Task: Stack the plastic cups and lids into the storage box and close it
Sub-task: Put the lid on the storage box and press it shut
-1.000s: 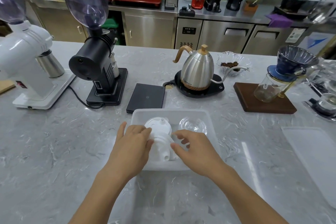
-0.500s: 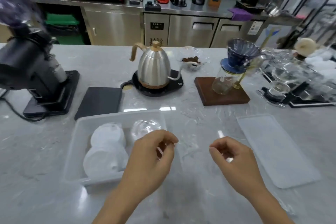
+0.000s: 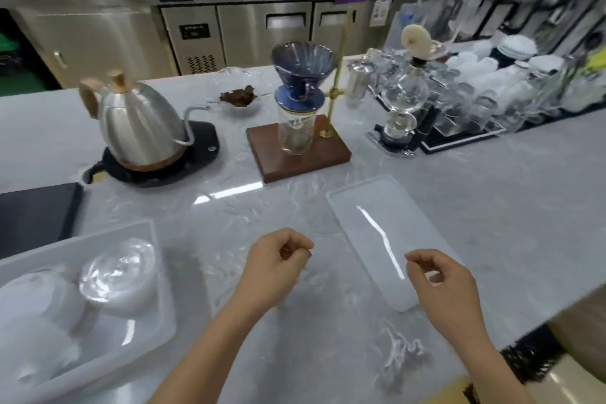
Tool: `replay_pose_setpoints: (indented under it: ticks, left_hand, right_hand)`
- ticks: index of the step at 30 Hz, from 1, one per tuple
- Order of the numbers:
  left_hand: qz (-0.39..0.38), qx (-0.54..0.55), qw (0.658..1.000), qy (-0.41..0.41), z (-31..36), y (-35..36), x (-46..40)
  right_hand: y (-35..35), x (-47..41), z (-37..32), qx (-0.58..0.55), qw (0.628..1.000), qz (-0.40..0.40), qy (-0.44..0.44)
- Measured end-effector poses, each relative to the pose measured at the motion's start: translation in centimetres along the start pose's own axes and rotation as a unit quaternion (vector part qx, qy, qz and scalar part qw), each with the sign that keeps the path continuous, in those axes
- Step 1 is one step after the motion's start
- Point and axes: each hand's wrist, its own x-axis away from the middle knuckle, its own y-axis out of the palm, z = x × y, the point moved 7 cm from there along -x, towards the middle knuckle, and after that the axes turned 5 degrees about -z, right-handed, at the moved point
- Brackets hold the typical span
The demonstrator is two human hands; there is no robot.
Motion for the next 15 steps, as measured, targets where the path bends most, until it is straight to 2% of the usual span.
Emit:
replay_pose_setpoints:
  ticks: [4, 7, 10, 15]
  left_hand:
    - [0.009, 0.041, 0.998, -0.039, -0.2, 2.4, -3.8]
    - [0.033, 0.115, 0.99, -0.075, -0.9, 3.6, -6.6]
    - [0.051, 0.147, 0.982, -0.111, -1.8, 4.2, -9.0]
    - [0.001, 0.197, 0.97, -0.14, -1.9, 5.5, -11.5]
  right_hand:
    - [-2.9, -1.6, 2.9, 0.015, 0.999, 0.033, 0.023]
    - [-4.5, -2.3, 4.7, 0.033, 0.997, 0.058, 0.046]
    - [-4.8, -2.8, 6.2, 0.05, 0.993, 0.055, 0.088]
    - [-4.3, -2.4, 7.9, -0.005, 0.987, 0.049, 0.152]
